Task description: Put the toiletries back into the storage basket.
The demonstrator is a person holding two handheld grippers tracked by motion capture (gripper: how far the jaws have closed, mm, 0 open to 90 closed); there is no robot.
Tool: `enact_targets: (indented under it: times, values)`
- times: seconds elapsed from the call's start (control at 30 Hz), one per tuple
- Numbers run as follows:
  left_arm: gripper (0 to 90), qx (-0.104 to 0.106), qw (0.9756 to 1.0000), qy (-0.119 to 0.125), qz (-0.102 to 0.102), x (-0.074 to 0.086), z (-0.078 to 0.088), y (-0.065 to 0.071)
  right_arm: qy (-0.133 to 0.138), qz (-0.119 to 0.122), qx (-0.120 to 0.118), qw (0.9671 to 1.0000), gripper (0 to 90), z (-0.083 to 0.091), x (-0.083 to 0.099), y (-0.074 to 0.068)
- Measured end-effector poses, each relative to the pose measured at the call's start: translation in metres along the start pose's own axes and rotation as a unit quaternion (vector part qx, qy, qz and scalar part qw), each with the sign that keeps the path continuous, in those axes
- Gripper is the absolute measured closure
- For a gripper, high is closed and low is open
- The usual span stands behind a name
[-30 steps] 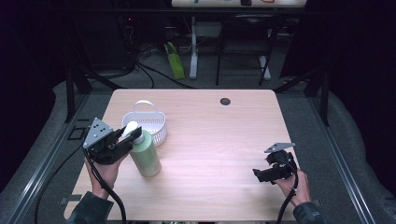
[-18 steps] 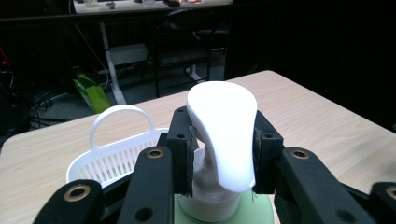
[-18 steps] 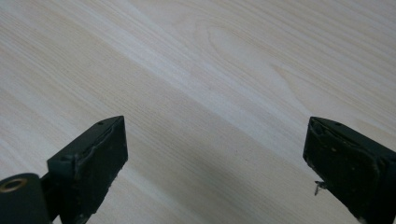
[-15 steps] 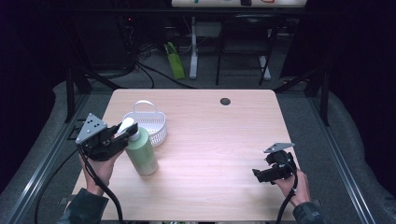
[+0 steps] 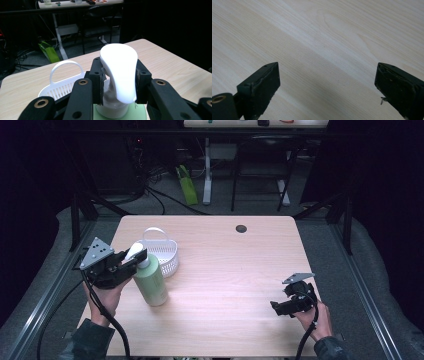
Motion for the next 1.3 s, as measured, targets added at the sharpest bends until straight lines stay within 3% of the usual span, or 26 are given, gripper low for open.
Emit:
enact_targets:
  times: [0.8, 1.3]
  values:
    - [67.7, 0.003, 1.0, -0.006, 0.005, -0.014, -0.001, -0.008, -0.004, 0.001, -0.002, 1.0, 5.7, 0.0, 0.001, -0.001]
    - [67.8, -0.005, 1.0, 0.005, 0.003, -0.037, 0.001, -0.017, 0.0, 0.001, -0.005, 1.0, 5.8, 0.001, -0.002, -0.002]
Point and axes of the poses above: each handheld gripper's, and its own axes: z roughly backward along the jaws, x roughly out of its underside, y roughly to its right, the point moved 10 cm from there along -z, roughly forward along the jaws, and after that the axes turned 14 degrees about y, right-handed, at the moved point
